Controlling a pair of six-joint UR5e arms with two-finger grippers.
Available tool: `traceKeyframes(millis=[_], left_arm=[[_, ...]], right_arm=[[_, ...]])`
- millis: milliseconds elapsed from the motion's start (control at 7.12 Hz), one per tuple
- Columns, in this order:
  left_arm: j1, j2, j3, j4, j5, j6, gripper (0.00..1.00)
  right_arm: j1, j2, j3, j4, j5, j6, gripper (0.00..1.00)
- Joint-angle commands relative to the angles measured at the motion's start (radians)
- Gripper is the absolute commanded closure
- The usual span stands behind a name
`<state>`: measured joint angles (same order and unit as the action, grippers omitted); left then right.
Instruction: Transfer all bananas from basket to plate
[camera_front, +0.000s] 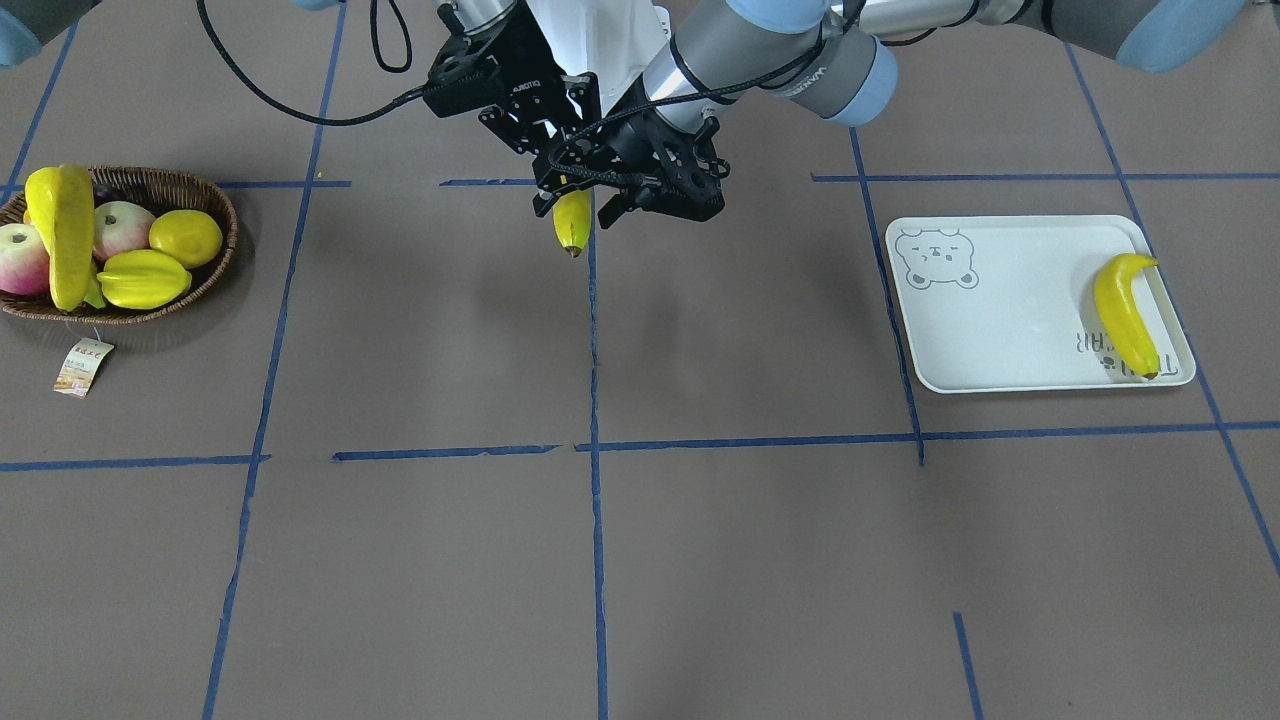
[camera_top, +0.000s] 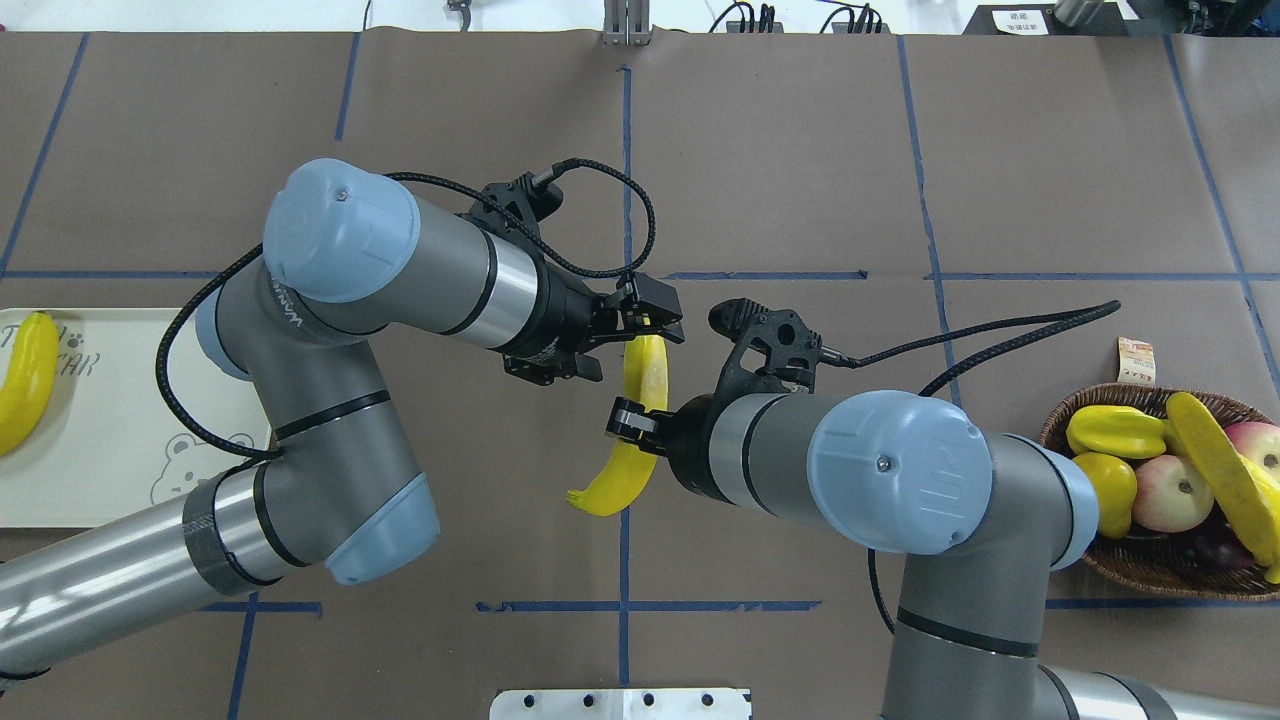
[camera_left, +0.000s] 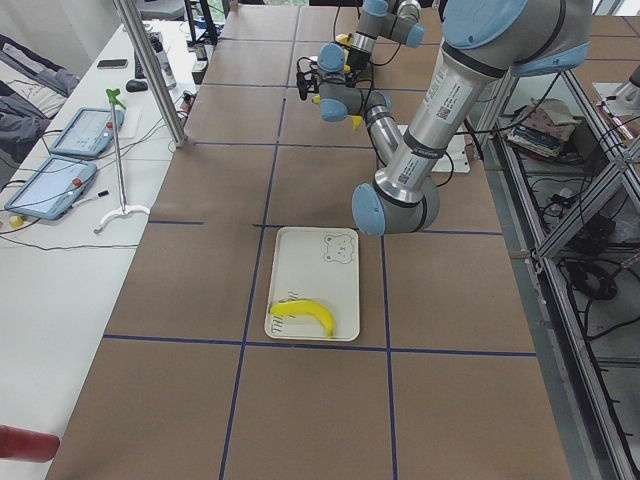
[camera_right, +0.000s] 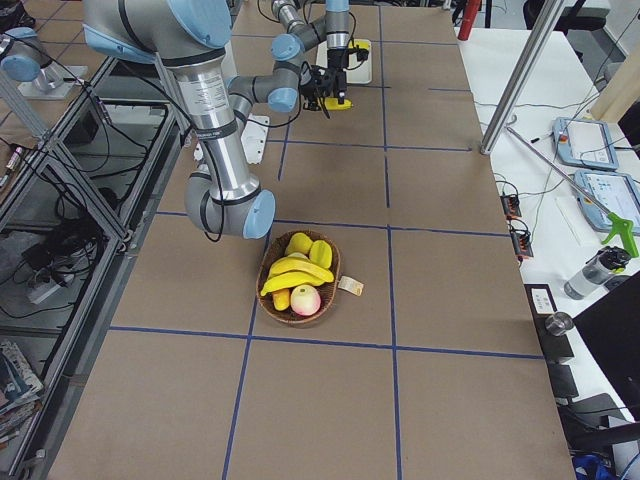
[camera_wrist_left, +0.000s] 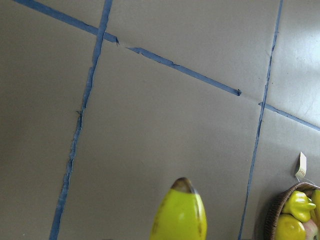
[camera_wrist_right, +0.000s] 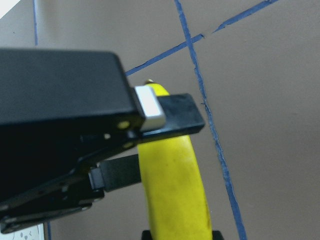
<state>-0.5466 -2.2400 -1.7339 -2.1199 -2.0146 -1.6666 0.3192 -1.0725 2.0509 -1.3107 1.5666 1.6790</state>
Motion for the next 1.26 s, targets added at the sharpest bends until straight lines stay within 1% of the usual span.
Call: traceKeyframes(millis=[0,140,281,421,562,702,843,983,1123], left_arm=[[0.002,0.000,0.005,-0.015,0.000,-0.001,0.43],[0.002,0.000,0.007,-0.018,0.000,-0.001,0.48],[0.002,0.000,0.007,-0.018,0.000,-0.001,0.49],[0.002,0.002,0.007,-0.018,0.000,-0.001,0.58],[0.002,0.002,0.007,-0.018,0.000,-0.001,0.76],[0.001,0.003,0.007,-0.020,0.000,0.001,0.92],[0.001,0.005,0.007,-0.020,-0.001,0.001,0.98],[-0.001,0.007,0.007,-0.020,-0.001,0.001,0.99],[-0.001,0.010,0.007,-0.020,-0.001,0.002,1.00]], right_arm=[[0.000,0.002,0.000,-0.001,0.000,0.001,0.85],[-0.002,0.002,0.000,-0.001,0.000,0.001,0.85],[-0.002,0.002,0.000,-0.001,0.000,0.001,0.85],[-0.002,0.002,0.000,-0.001,0.000,-0.001,0.85],[-0.002,0.002,-0.002,-0.001,0.000,-0.001,0.82],[-0.002,0.002,-0.002,-0.001,0.001,-0.001,0.71],[0.000,0.002,-0.002,-0.001,0.000,-0.002,0.19],[0.000,0.002,0.001,-0.001,-0.002,0.004,0.00],[0.003,0.002,0.003,-0.001,0.000,-0.002,0.00]])
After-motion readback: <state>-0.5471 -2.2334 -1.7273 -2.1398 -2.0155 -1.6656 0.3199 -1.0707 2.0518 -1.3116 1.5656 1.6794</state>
